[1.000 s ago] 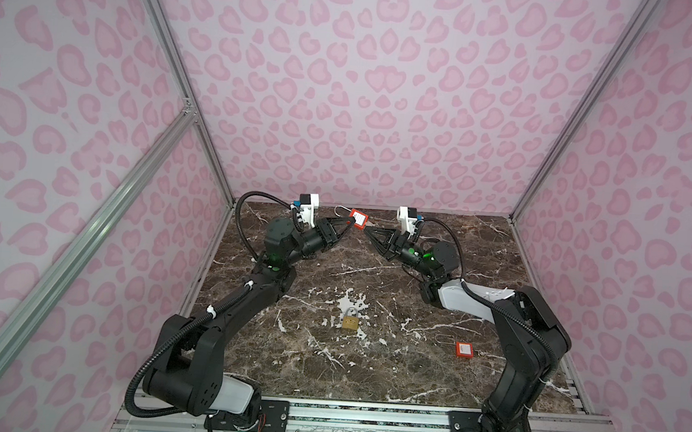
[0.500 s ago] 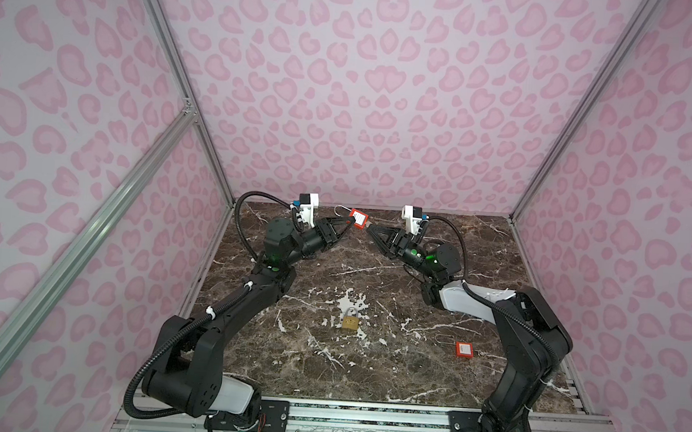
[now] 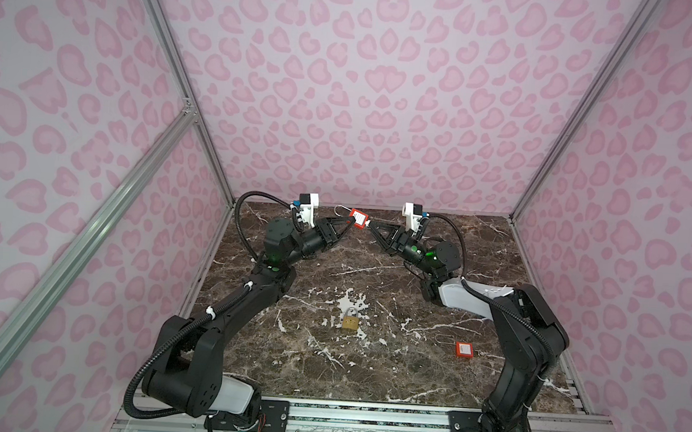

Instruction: Lock with the key

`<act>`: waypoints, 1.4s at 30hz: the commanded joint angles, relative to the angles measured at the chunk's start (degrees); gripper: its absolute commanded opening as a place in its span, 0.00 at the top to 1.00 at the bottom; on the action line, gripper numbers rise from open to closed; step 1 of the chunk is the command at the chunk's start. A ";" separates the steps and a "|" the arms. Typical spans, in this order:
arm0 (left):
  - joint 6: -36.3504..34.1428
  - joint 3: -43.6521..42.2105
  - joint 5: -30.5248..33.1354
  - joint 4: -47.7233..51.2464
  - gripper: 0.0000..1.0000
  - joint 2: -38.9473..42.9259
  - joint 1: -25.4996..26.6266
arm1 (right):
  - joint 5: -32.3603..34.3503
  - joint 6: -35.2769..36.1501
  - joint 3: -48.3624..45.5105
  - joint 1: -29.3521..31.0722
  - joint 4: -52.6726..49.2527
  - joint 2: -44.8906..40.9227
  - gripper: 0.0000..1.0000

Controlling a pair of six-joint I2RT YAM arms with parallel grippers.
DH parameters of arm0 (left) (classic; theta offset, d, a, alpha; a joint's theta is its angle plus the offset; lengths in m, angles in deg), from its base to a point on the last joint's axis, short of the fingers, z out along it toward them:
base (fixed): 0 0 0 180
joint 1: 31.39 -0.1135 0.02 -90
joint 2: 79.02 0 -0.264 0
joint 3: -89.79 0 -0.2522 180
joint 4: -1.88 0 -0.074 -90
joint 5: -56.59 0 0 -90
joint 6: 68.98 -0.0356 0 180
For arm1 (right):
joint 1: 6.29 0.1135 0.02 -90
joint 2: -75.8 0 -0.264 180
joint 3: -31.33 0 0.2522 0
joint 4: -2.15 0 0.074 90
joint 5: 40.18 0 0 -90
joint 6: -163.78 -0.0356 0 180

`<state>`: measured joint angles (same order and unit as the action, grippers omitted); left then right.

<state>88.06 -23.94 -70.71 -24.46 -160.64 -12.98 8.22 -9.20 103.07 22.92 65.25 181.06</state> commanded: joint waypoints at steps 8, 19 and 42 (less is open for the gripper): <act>2.09 1.84 -0.23 -2.47 0.88 -0.25 -0.11 | 0.70 5.73 -2.69 0.05 3.06 -1.37 1.00; 3.79 1.27 2.31 -1.01 0.89 0.31 -0.15 | 2.35 17.07 -4.67 0.14 -3.87 -6.02 1.00; -2.45 -0.20 4.43 -2.02 0.91 1.39 -3.77 | 4.75 3.63 -10.65 -1.95 11.47 -3.56 1.00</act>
<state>89.37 -25.66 -65.14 -28.29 -158.65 -16.35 12.63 -6.18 93.76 22.07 73.97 178.70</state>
